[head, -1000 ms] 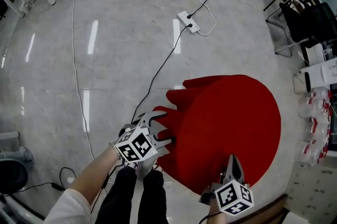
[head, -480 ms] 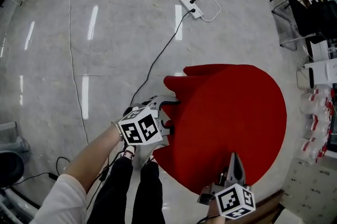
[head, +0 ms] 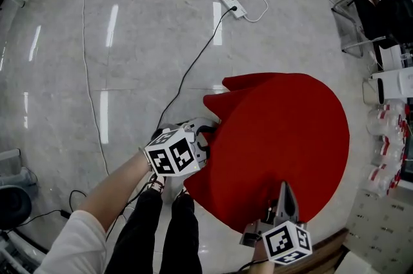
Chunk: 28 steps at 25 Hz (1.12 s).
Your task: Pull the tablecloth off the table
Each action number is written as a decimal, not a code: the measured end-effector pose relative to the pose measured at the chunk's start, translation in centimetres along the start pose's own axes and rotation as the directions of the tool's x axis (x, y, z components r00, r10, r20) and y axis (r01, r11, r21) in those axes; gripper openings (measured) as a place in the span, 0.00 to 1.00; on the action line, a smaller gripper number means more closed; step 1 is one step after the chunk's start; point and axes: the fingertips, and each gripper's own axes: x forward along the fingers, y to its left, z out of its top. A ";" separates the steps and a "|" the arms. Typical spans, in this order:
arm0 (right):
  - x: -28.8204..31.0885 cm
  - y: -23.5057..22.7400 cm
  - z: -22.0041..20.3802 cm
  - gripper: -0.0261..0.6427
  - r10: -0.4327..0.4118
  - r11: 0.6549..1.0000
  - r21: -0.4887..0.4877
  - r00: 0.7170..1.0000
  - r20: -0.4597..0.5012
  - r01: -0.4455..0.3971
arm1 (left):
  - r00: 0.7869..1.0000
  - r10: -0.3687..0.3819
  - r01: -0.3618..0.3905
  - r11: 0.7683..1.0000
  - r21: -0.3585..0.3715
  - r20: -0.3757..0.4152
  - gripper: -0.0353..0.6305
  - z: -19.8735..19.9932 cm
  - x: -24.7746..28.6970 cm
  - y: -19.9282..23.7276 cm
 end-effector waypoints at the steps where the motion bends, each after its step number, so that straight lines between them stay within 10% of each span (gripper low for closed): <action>1: -0.1 0.1 0.1 0.08 0.001 1.000 0.001 1.000 0.002 -0.001 | 1.000 0.000 0.000 1.000 -0.013 -0.002 0.26 0.0 -0.2 0.0; 7: -0.6 0.2 0.3 0.08 0.006 1.000 0.002 1.000 0.019 -0.006 | 0.999 -0.008 0.005 0.998 -0.062 -0.036 0.09 0.1 -1.5 0.1; 28: -6.8 -0.4 0.4 0.08 -0.081 0.996 0.026 0.997 -0.011 0.081 | 0.954 0.230 -0.237 0.971 -0.013 -0.194 0.08 3.2 -8.9 0.3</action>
